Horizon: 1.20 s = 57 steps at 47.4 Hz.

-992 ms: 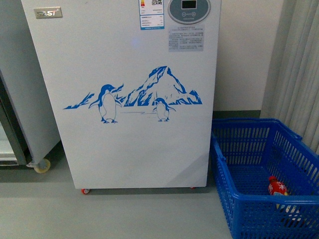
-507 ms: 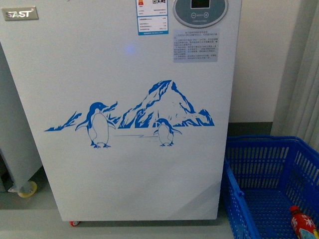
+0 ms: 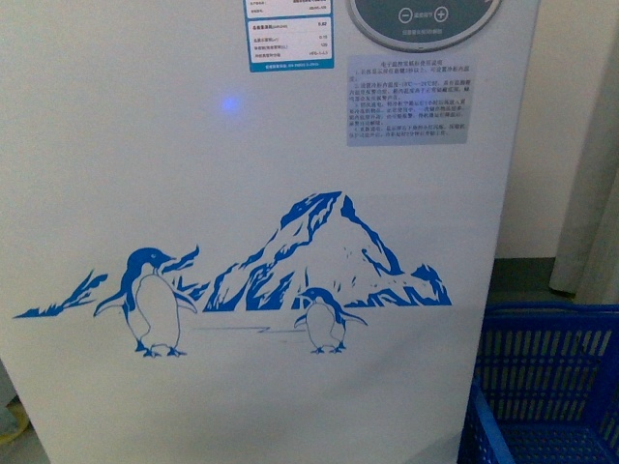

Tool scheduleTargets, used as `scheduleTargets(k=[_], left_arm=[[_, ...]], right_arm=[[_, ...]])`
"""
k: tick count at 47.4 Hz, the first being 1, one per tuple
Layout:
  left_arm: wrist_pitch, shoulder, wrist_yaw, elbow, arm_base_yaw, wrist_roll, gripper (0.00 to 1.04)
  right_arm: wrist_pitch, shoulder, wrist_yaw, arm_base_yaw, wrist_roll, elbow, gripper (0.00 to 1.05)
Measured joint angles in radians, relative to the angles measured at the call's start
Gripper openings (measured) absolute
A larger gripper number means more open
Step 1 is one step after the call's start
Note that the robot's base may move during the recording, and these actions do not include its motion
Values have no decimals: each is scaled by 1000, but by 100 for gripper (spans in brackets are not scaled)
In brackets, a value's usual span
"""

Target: Put drink in fridge

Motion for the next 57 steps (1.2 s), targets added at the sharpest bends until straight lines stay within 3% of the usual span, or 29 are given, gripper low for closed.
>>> scheduleTargets(k=[27,32,36,42,57], left_arm=[[0,0,0,0,0,0,97],[0,0,0,0,0,0,97],[0,0,0,0,0,0,97],[0,0,0,0,0,0,97],[0,0,0,0,0,0,97]], right_arm=[[0,1,1,0,0,0,98],[-228,118,151,40,61,77,98],[-354,275,154,20,74,128,98],[-162,720,46,-113,32,224,98],[250,1612,134,-225,-23,435,98]])
